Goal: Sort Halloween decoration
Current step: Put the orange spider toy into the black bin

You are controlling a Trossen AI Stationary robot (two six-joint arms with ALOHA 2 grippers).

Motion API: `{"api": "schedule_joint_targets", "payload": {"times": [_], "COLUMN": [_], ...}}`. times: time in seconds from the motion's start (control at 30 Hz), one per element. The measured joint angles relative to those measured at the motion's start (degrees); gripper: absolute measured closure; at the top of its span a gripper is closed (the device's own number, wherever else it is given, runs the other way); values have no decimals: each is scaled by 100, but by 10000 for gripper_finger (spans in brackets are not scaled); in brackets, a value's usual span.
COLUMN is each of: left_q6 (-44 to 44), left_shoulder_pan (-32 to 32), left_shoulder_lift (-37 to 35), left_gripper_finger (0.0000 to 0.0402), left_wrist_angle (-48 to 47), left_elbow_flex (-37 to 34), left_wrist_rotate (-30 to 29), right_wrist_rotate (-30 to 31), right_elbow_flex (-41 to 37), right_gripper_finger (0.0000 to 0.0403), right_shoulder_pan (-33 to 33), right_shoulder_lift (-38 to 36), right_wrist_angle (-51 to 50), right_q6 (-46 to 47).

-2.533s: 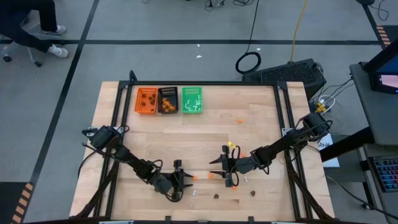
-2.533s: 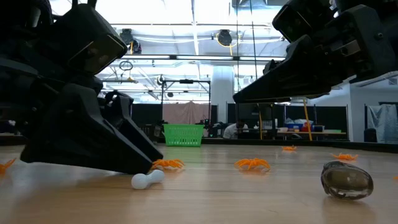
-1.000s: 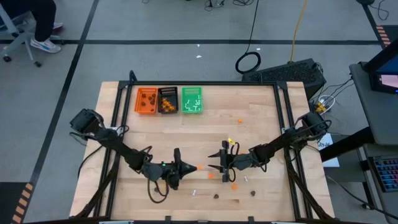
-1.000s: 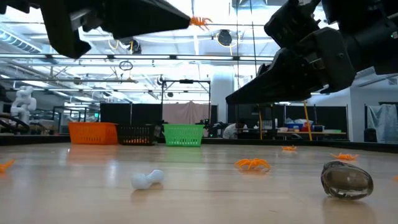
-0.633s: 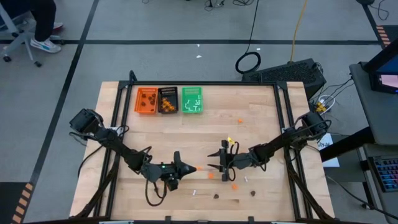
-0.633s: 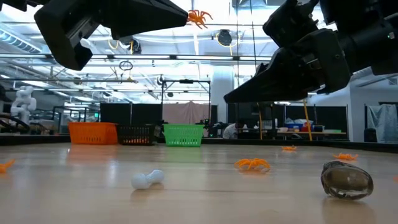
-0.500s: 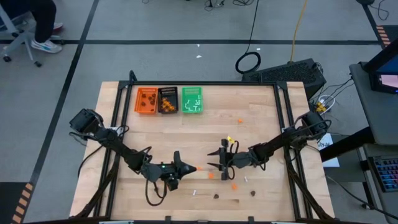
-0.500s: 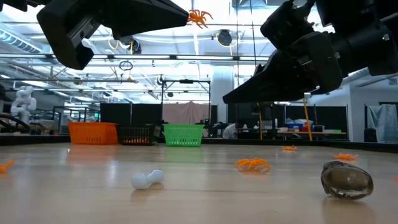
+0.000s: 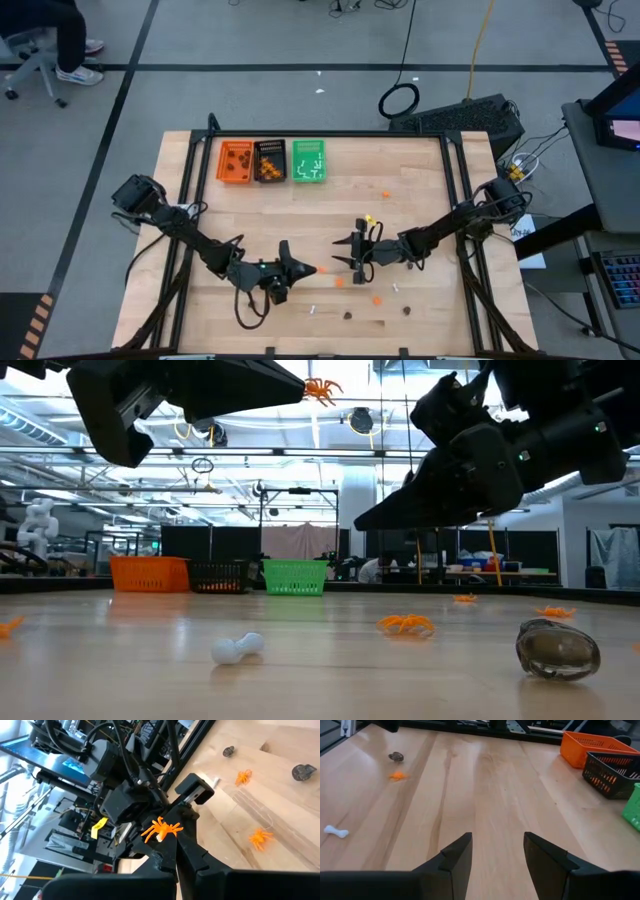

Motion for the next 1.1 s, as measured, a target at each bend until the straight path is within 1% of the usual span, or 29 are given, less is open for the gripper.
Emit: {"api": "schedule_joint_targets", "payload": {"times": [0.3,0.47,0.73,0.93,1.03,1.1], "left_q6": [-30,-611,-1179,-1983,-2594,-3165], "left_shoulder_pan": [0,4,-2,-2,-2,-4], "left_shoulder_lift": [-2,-2,-2,-2,-2,-2], "left_gripper_finger": [402,402,402,402,402,402], "left_wrist_angle": [184,222,230,291,301,299], "left_elbow_flex": [2,4,4,4,4,4], "left_wrist_rotate": [-2,-1,-3,-13,-17,-21], "right_wrist_rotate": [8,8,13,13,12,12], "right_elbow_flex": [0,0,0,0,-2,-2], "right_gripper_finger": [241,241,241,241,241,241], "right_shoulder_pan": [-6,-9,-20,-20,-20,-20], "right_shoulder_lift": [0,0,0,0,0,0], "right_wrist_angle": [-40,-43,-46,-136,-187,-187], "right_q6": [-11,-36,217,452,607,718]}}
